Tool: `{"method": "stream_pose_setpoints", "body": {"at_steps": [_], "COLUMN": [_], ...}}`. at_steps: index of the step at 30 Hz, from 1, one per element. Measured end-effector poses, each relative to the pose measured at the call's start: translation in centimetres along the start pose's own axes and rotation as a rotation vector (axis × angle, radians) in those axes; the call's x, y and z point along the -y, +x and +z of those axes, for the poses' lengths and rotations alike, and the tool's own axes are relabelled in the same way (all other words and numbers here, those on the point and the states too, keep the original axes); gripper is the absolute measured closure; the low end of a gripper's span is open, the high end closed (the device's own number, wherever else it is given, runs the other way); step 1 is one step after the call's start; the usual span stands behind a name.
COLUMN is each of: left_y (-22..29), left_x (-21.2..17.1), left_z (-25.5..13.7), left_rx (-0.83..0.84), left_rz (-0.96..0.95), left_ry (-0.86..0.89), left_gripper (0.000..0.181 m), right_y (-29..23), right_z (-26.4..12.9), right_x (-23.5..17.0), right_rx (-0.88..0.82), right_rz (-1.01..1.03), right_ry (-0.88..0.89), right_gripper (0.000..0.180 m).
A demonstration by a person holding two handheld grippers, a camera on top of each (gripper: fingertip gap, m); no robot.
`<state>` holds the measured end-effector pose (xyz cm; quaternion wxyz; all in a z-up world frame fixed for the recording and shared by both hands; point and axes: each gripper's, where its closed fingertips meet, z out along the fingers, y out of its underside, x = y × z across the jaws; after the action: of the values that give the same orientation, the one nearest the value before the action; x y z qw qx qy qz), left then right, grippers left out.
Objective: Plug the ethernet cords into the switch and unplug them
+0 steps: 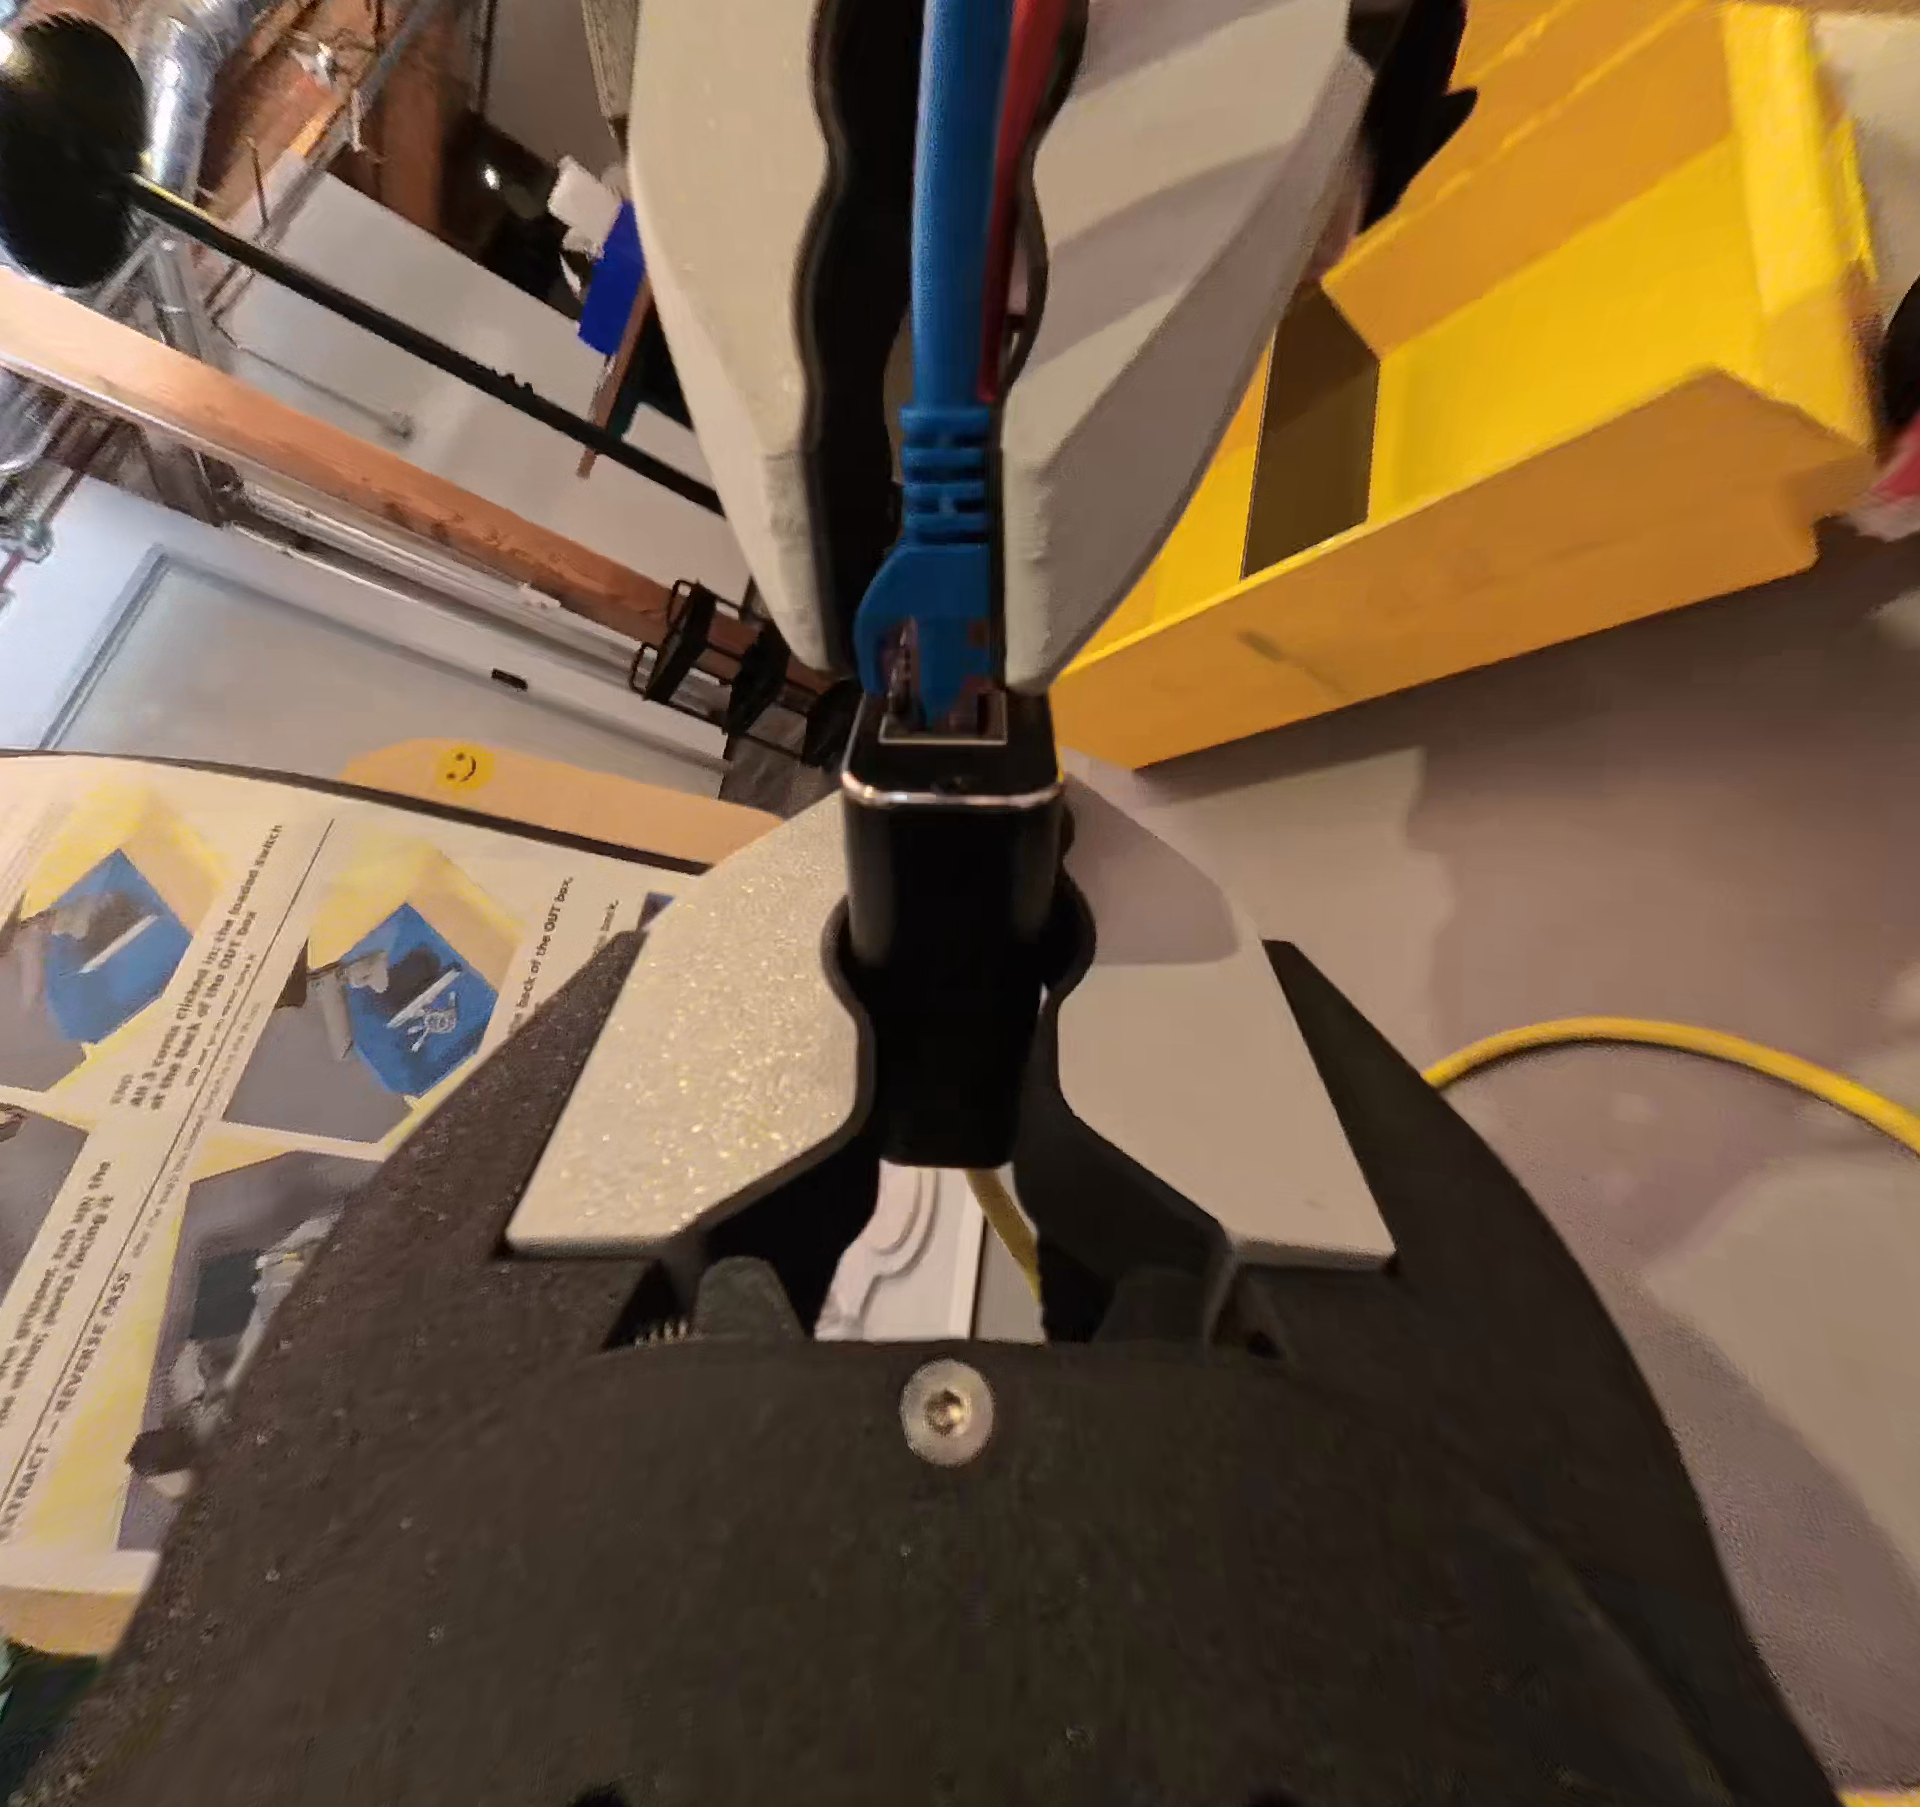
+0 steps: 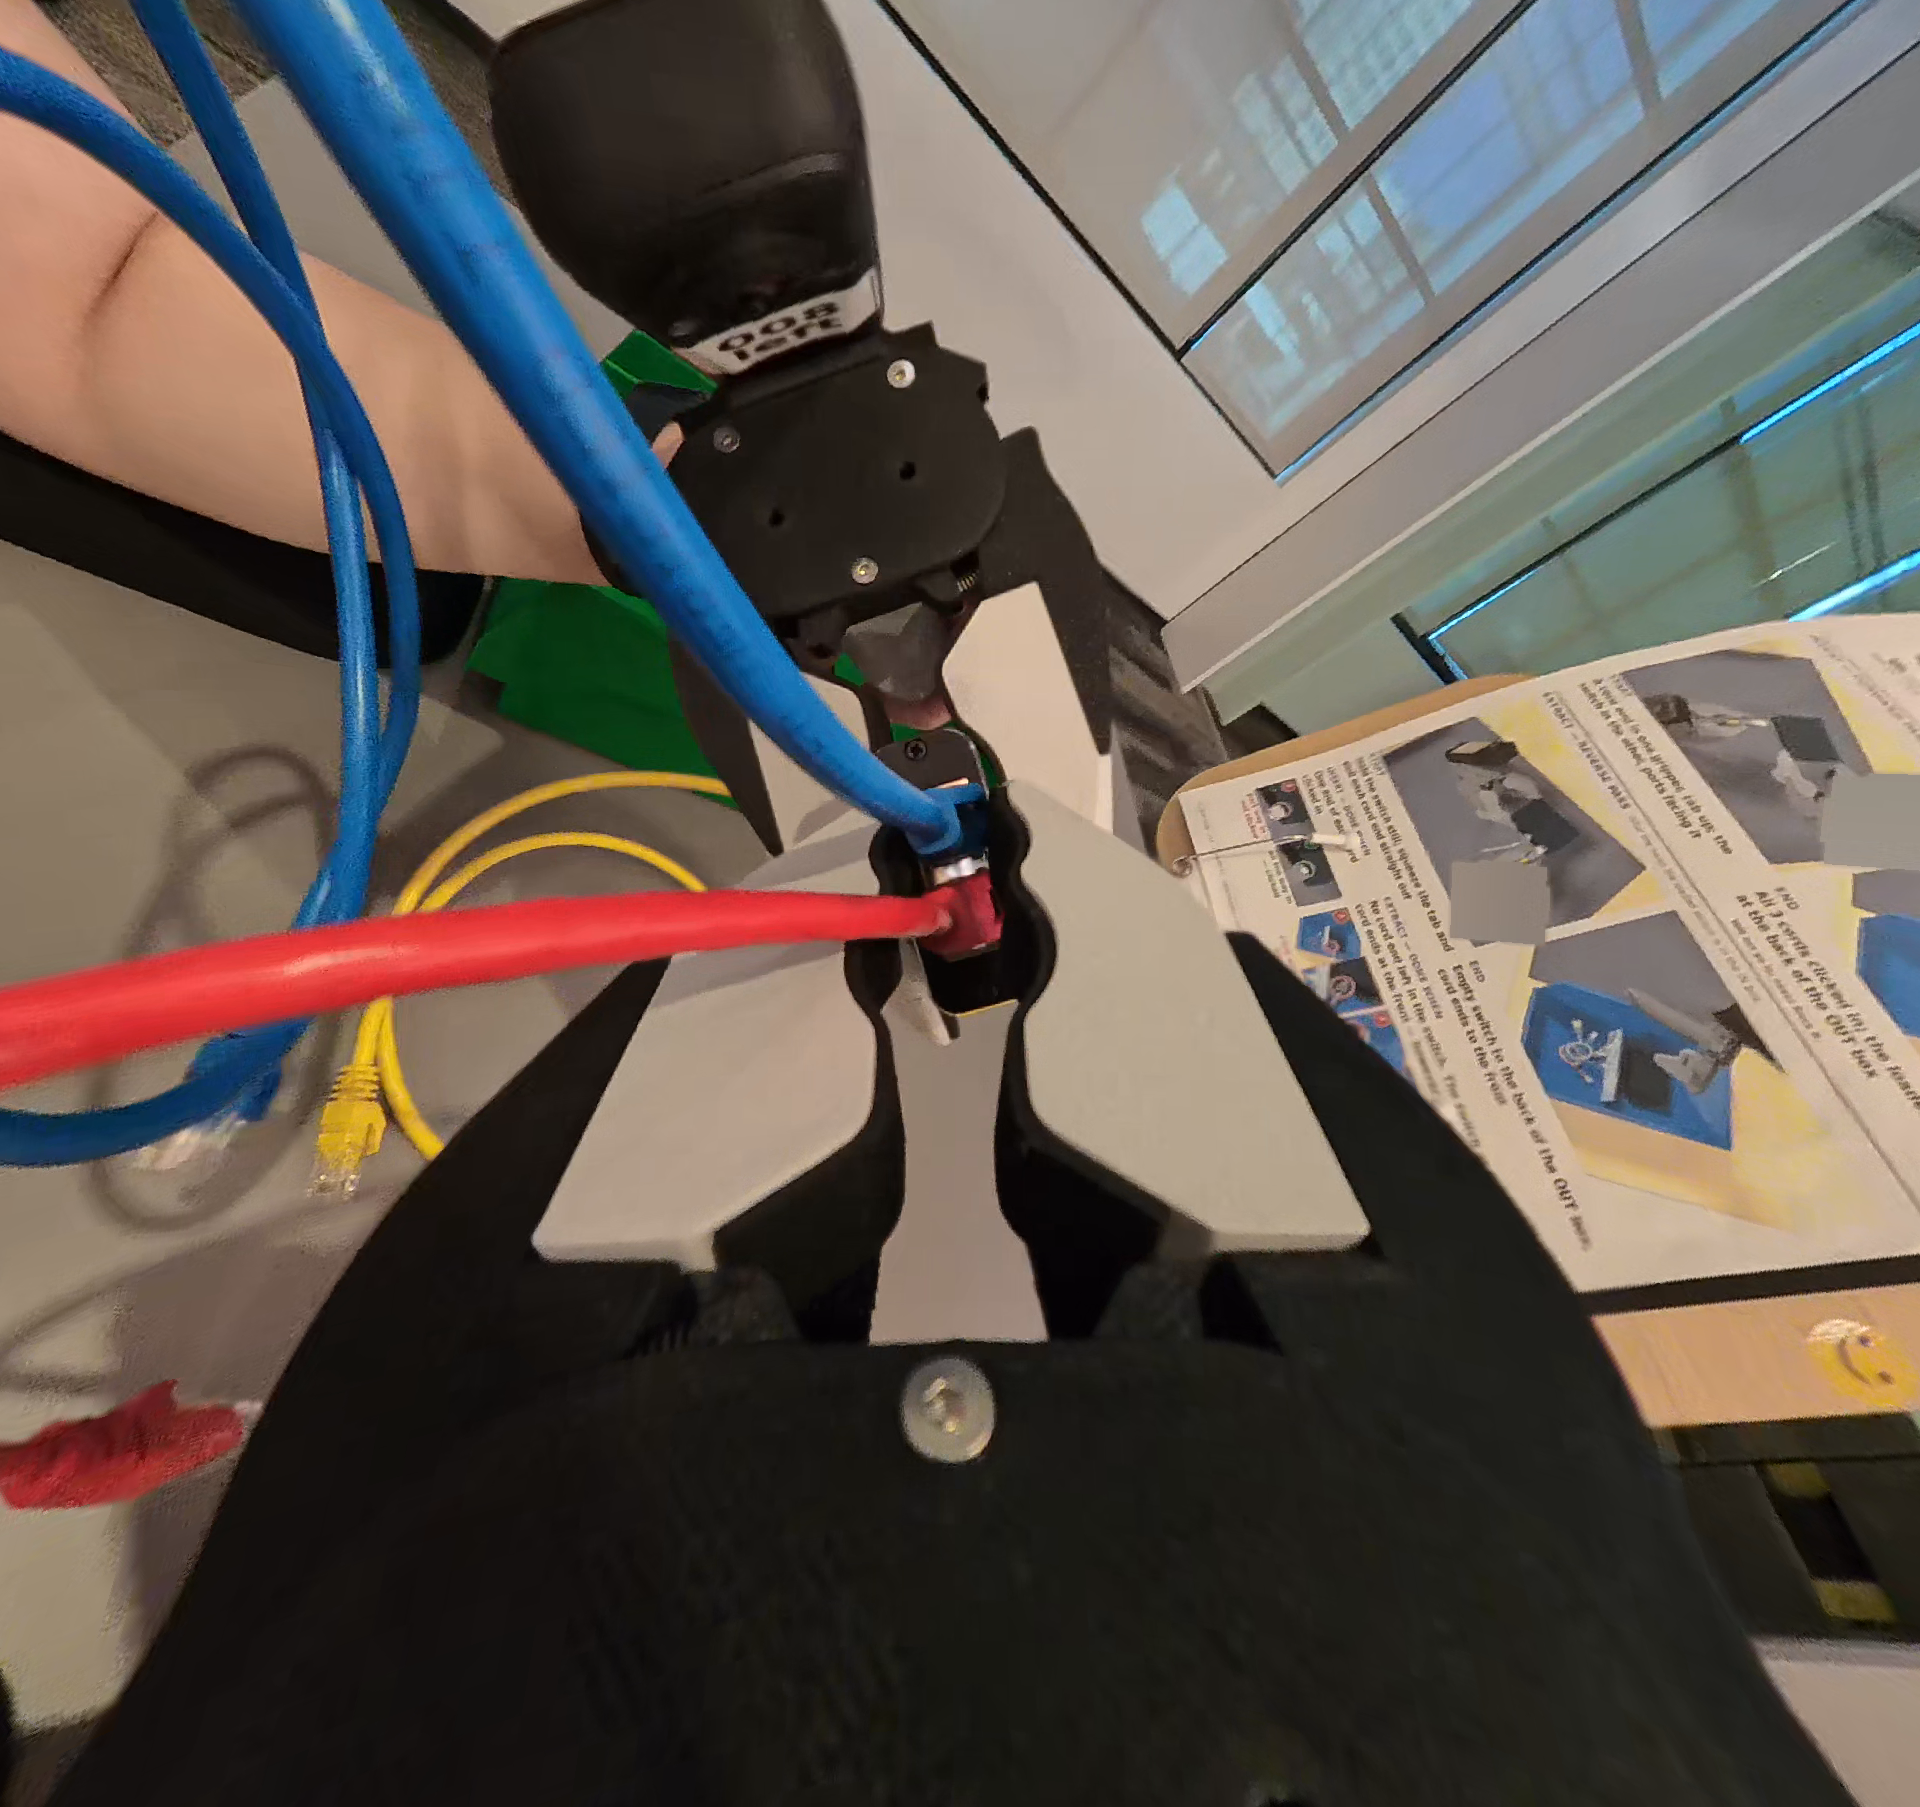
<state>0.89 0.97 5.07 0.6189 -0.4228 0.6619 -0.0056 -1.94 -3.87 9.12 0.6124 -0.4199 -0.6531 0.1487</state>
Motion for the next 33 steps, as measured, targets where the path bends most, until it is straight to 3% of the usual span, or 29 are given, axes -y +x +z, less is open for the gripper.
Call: {"method": "stream_pose_setpoints", "body": {"at_steps": [5,18,33], "left_y": [0.1,0.6,2.7], "left_x": [-1.0,-0.7,-2.3], "left_z": [-0.2,-1.2,0.6], "left_rx": [-0.025,-0.122,-0.205], "left_rz": [0.045,-0.015,0.007], "left_ry": [-0.111,-0.134,-0.219], "left_gripper": [0.154,0.154,0.153], "right_y": [-0.5,-0.4,-2.0], "right_z": [0.6,0.8,0.1], "right_x": [-0.2,0.3,-2.8], "right_rx": [-0.023,-0.107,0.067], "right_rz": [-0.096,-0.297,0.03], "right_ry": [-0.063,-0.227,-0.318], "right_gripper": [0.162,0.164,0.163]}}
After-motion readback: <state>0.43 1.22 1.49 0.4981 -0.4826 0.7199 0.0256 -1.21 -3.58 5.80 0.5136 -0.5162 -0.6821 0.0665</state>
